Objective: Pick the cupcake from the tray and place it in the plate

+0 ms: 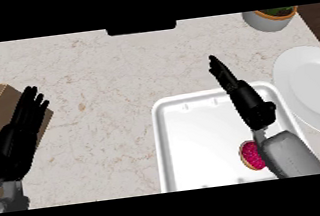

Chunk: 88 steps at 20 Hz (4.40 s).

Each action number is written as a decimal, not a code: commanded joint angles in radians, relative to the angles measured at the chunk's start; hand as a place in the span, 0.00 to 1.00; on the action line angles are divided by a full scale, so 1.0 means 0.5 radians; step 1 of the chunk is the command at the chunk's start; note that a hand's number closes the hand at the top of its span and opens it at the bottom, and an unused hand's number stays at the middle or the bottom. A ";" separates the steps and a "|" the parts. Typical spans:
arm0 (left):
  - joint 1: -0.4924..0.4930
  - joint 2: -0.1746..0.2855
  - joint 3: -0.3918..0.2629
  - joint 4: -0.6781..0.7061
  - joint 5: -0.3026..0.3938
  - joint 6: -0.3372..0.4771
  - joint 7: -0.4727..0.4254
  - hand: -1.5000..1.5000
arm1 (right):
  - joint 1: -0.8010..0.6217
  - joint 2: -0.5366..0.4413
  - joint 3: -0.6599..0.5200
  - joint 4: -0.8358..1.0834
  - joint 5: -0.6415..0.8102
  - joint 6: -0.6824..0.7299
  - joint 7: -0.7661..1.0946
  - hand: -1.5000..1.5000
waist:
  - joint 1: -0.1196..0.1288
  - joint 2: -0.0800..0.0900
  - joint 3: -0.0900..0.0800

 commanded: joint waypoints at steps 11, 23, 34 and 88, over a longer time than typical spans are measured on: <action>0.186 -0.108 -0.166 0.257 -0.349 0.319 0.166 0.50 | 0.035 -0.862 0.031 -0.522 0.697 0.317 -0.443 1.00 | -0.122 -0.014 0.050; 0.025 -0.181 -0.271 0.260 -0.468 0.370 0.284 0.50 | 0.421 -0.950 -0.085 -0.027 0.302 0.993 -1.403 0.00 | 0.021 0.013 0.046; 0.001 -0.238 -0.264 0.257 -0.504 0.378 0.305 0.50 | 0.319 -1.162 0.000 -0.419 0.887 0.781 -0.879 0.00 | 0.025 0.007 0.042; 0.074 -0.467 -0.072 0.177 -0.791 0.140 0.366 0.50 | 0.208 -0.356 -0.338 -0.030 2.135 0.701 -0.754 1.00 | 0.038 0.009 0.046</action>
